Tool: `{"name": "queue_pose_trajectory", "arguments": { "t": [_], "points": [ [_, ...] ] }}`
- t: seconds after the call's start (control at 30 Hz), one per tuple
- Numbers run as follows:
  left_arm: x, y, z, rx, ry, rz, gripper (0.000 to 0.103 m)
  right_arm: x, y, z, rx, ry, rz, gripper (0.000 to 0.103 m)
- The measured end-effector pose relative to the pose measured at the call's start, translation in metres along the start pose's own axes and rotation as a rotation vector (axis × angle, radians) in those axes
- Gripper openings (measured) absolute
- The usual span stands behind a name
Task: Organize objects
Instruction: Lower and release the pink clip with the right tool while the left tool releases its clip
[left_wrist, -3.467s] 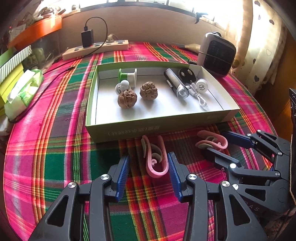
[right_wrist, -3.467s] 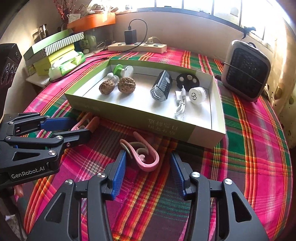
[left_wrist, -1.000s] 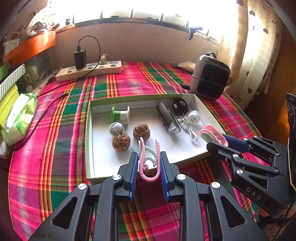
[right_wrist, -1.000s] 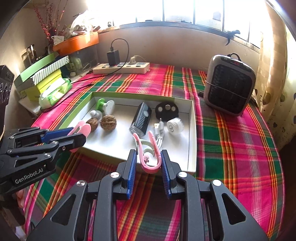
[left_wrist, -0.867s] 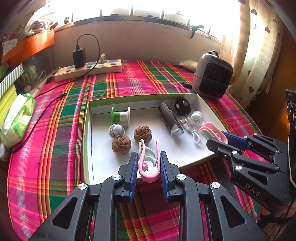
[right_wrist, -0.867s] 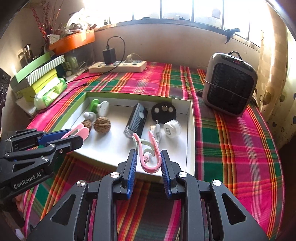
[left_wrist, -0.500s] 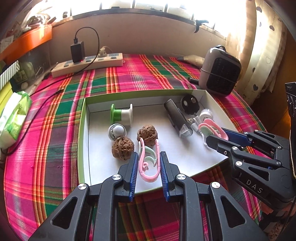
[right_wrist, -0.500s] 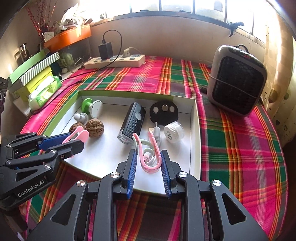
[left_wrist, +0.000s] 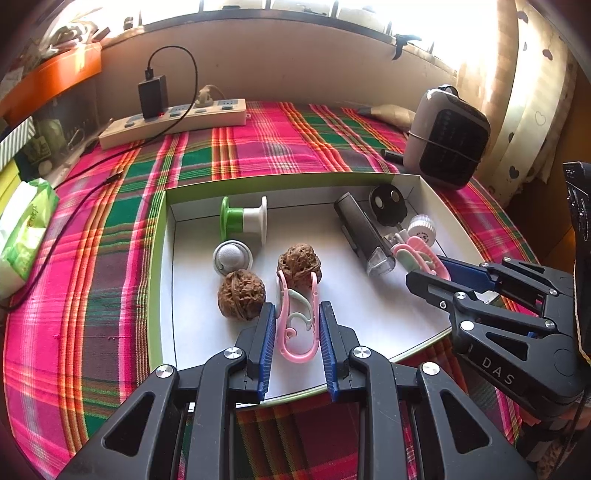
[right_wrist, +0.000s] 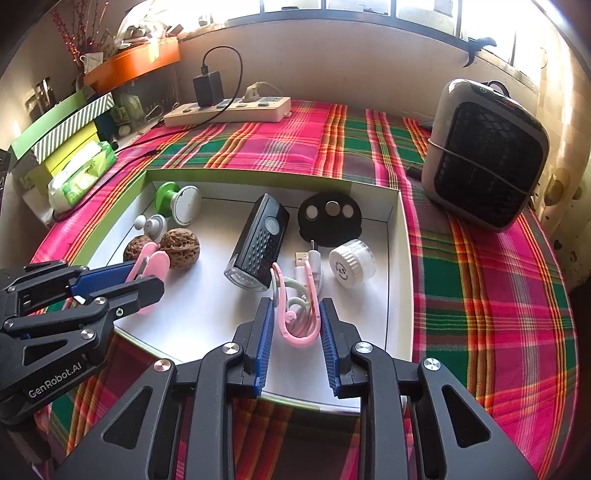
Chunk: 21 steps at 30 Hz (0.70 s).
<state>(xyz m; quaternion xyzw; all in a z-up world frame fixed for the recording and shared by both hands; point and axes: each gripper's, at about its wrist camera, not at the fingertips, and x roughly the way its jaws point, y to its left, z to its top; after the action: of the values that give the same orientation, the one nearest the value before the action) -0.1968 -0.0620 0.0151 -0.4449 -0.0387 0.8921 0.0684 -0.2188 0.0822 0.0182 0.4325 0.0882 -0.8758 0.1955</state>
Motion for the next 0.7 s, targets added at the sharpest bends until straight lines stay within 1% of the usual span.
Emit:
{"name": "queue_pose_trajectory", "arguments": {
  "t": [0.4, 0.7],
  "points": [
    [0.002, 0.0016, 0.0, -0.013, 0.004, 0.006, 0.022, 0.0009, 0.0006, -0.0006, 0.0, -0.005, -0.002, 0.026],
    [0.0017, 0.0031, -0.0003, -0.016, 0.004, 0.026, 0.027, 0.0009, 0.0007, -0.0003, 0.008, -0.01, -0.007, 0.026]
  ]
}}
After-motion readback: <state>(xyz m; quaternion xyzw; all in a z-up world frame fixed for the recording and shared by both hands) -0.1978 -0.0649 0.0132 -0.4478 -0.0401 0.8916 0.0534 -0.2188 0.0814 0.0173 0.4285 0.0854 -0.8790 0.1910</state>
